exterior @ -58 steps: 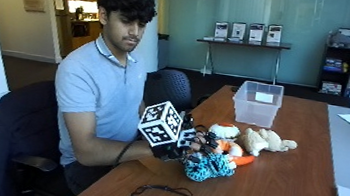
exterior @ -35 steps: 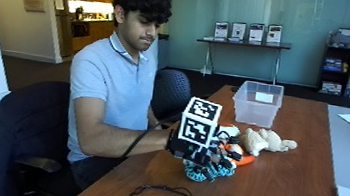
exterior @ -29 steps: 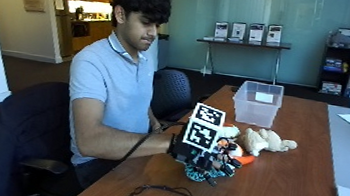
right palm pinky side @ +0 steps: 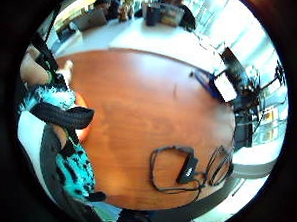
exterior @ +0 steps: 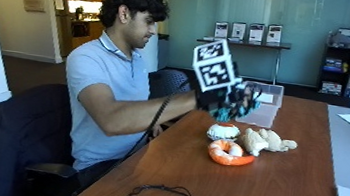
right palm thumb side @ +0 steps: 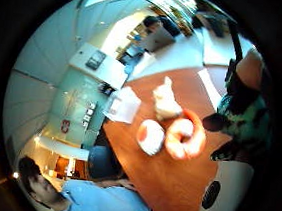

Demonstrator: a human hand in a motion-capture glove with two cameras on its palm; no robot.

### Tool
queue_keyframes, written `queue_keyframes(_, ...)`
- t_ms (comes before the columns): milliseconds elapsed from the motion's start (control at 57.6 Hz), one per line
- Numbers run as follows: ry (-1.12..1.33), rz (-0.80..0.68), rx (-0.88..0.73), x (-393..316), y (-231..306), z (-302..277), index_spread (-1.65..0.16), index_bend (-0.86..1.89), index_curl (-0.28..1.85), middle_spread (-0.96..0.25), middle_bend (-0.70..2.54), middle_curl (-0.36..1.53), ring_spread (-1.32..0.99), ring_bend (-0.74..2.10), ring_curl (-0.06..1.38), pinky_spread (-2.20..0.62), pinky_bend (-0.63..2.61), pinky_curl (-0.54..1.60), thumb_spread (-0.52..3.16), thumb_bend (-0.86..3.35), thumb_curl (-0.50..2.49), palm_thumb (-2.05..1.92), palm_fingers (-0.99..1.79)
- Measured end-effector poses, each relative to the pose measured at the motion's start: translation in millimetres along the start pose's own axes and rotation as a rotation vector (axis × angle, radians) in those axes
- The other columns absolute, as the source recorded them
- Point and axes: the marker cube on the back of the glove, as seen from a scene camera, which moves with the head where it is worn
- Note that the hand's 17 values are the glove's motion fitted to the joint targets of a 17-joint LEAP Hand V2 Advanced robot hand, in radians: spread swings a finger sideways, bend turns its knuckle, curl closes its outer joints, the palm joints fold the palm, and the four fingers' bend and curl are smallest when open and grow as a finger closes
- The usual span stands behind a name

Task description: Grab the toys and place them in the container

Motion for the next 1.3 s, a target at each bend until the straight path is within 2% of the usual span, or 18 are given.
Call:
queue_keyframes(139,-0.064,-0.133,-0.004,-87,-93,-40,-0.25,0.25,0.18,-0.06,0.36,0.29,-0.23,1.01,0.41,-0.34,1.00,0.38,1.58,0.58,0.47,0.84,1.05)
queue_keyframes(312,-0.049,-0.307,-0.088,-226,-169,-8,-0.23,0.24,0.22,-0.05,0.36,0.32,-0.23,1.00,0.42,-0.34,0.98,0.39,1.58,0.60,0.49,0.85,1.07)
queue_keyframes(503,-0.050,-0.451,-0.193,-353,-200,53,-0.22,0.22,0.26,-0.05,0.35,0.34,-0.23,1.01,0.43,-0.35,0.97,0.40,1.57,0.62,0.50,0.85,1.07)
queue_keyframes(712,-0.067,-0.486,-0.245,-400,-206,90,-0.22,0.20,0.30,-0.05,0.35,0.38,-0.23,1.02,0.44,-0.35,0.96,0.41,1.57,0.63,0.50,0.85,1.09)
queue_keyframes(781,-0.069,-0.472,-0.290,-401,-206,94,-0.22,0.19,0.31,-0.05,0.35,0.39,-0.23,1.03,0.45,-0.35,0.96,0.42,1.57,0.64,0.50,0.84,1.08)
queue_keyframes(833,-0.039,-0.447,-0.384,-396,-202,96,-0.23,0.12,0.29,-0.04,0.35,0.40,-0.23,1.04,0.45,-0.35,0.98,0.42,1.56,0.63,0.50,0.83,1.04)
queue_keyframes(851,-0.020,-0.437,-0.426,-393,-200,96,-0.24,0.00,0.25,-0.04,0.33,0.39,-0.23,1.00,0.44,-0.36,1.03,0.43,1.54,0.59,0.49,0.78,0.87)
queue_keyframes(885,0.021,-0.424,-0.494,-385,-197,95,-0.25,0.00,0.24,-0.04,0.34,0.41,-0.23,1.04,0.47,-0.36,1.08,0.46,1.54,0.56,0.47,0.73,0.79)
queue_keyframes(903,0.040,-0.422,-0.509,-381,-195,94,-0.27,-0.05,0.21,-0.03,0.24,0.37,-0.21,0.86,0.42,-0.32,1.15,0.48,1.55,0.49,0.41,0.57,0.34)
queue_keyframes(920,0.055,-0.423,-0.513,-376,-193,92,-0.27,0.01,0.24,-0.02,0.25,0.40,-0.19,0.85,0.46,-0.31,1.18,0.51,1.55,0.45,0.39,0.50,0.20)
queue_keyframes(937,0.067,-0.425,-0.508,-372,-191,90,-0.27,0.06,0.26,-0.01,0.22,0.39,-0.16,0.73,0.44,-0.24,1.18,0.52,1.55,0.37,0.34,0.34,-0.05)
queue_keyframes(955,0.074,-0.427,-0.498,-366,-189,87,-0.27,0.09,0.26,-0.01,0.23,0.40,-0.14,0.69,0.44,-0.20,1.17,0.53,1.53,0.32,0.31,0.25,-0.11)
queue_keyframes(1024,0.077,-0.427,-0.469,-336,-175,77,-0.28,0.09,0.21,0.00,0.22,0.37,-0.11,0.56,0.32,-0.12,1.15,0.45,1.44,0.16,0.26,0.01,-0.09)
queue_keyframes(1111,0.129,-0.391,-0.512,-274,-143,70,-0.29,0.13,0.20,0.00,0.20,0.36,-0.07,0.51,0.27,-0.04,1.11,0.41,1.37,0.06,0.24,-0.07,-0.08)
queue_keyframes(1302,0.290,-0.112,-0.771,-106,-45,95,-0.29,0.15,0.22,0.02,0.15,0.34,-0.03,0.37,0.23,0.04,1.09,0.38,1.37,0.00,0.25,0.00,-0.15)
